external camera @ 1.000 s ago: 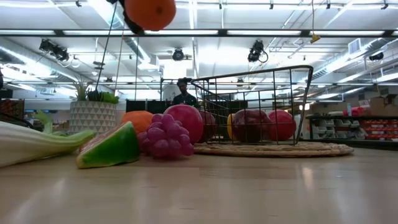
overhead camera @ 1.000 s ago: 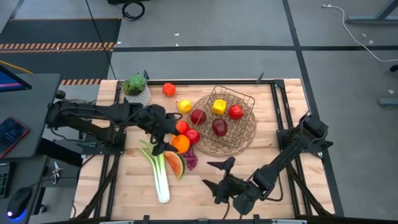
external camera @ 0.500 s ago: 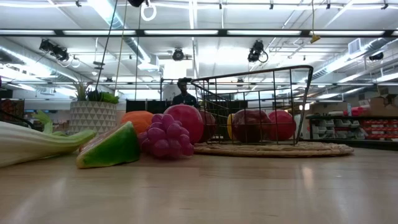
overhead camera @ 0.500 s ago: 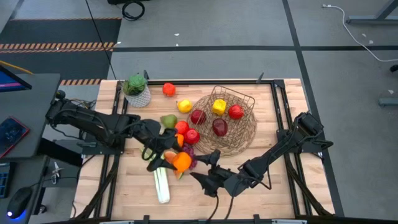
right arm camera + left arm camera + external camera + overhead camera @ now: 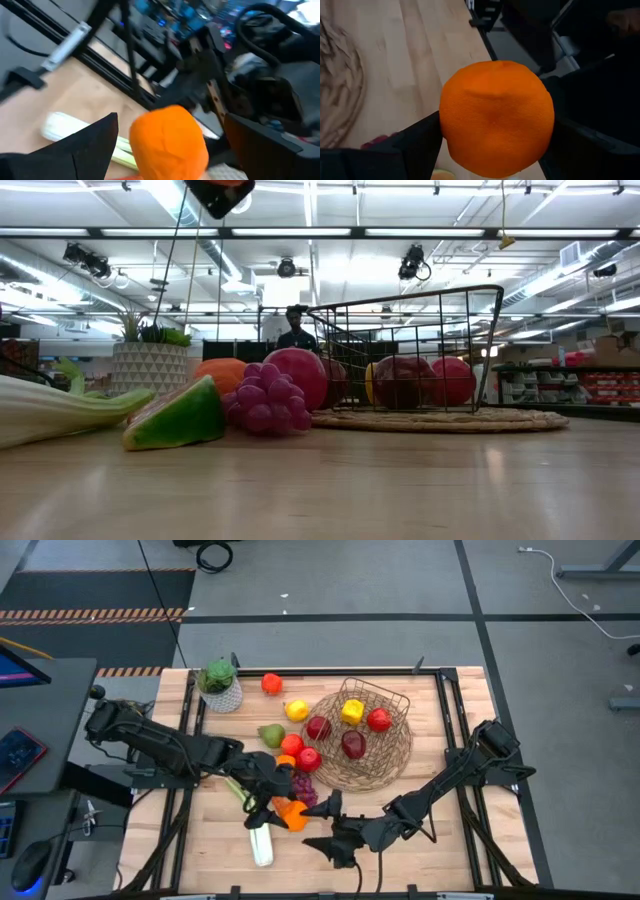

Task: Build produce basket
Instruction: Put the orange into the gold wire basket

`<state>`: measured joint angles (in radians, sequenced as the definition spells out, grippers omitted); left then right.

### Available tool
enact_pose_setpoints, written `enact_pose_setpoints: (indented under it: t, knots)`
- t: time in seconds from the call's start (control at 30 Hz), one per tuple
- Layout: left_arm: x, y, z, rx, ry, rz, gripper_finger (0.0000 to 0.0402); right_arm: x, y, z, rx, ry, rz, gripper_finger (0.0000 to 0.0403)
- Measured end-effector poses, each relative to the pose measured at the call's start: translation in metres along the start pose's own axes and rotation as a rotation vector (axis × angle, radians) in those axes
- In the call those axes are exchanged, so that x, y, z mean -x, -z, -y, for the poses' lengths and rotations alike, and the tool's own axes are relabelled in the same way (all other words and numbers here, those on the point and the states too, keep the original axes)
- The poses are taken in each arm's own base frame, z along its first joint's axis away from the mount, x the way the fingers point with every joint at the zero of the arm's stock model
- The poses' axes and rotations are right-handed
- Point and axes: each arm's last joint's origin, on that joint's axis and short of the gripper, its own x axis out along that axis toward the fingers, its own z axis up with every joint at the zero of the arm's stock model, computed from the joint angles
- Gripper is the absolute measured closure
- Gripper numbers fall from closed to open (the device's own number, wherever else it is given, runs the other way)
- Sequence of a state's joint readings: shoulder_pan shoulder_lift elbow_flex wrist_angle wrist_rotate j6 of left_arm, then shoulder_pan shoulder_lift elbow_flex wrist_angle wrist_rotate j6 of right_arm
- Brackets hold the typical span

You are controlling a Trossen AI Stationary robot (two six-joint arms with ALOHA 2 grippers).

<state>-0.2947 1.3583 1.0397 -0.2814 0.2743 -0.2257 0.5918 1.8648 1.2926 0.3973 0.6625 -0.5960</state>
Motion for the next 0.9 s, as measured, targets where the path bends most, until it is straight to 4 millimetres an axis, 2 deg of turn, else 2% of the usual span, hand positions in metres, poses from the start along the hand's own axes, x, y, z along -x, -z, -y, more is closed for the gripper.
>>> enact_pose_setpoints:
  t: [0.17, 0.43, 0.67, 0.9]
  knots:
    - [-0.006, 0.002, -0.002, 0.035, 0.006, -0.02, 0.0075, -0.003, 0.003, -0.001, -0.064, -0.121, 0.041, 0.0035]
    - [-0.007, 0.001, -0.002, 0.093, 0.012, -0.02, 0.0075, -0.008, 0.008, 0.004, -0.066, -0.127, 0.033, 0.0035]
    - [-0.007, 0.0, -0.002, 0.115, 0.015, -0.004, 0.0075, -0.025, 0.026, 0.002, -0.009, -0.091, -0.019, 0.0035]
    - [-0.007, -0.001, -0.002, 0.187, 0.021, 0.004, 0.0074, -0.028, 0.028, 0.005, 0.021, -0.078, -0.024, 0.0035]
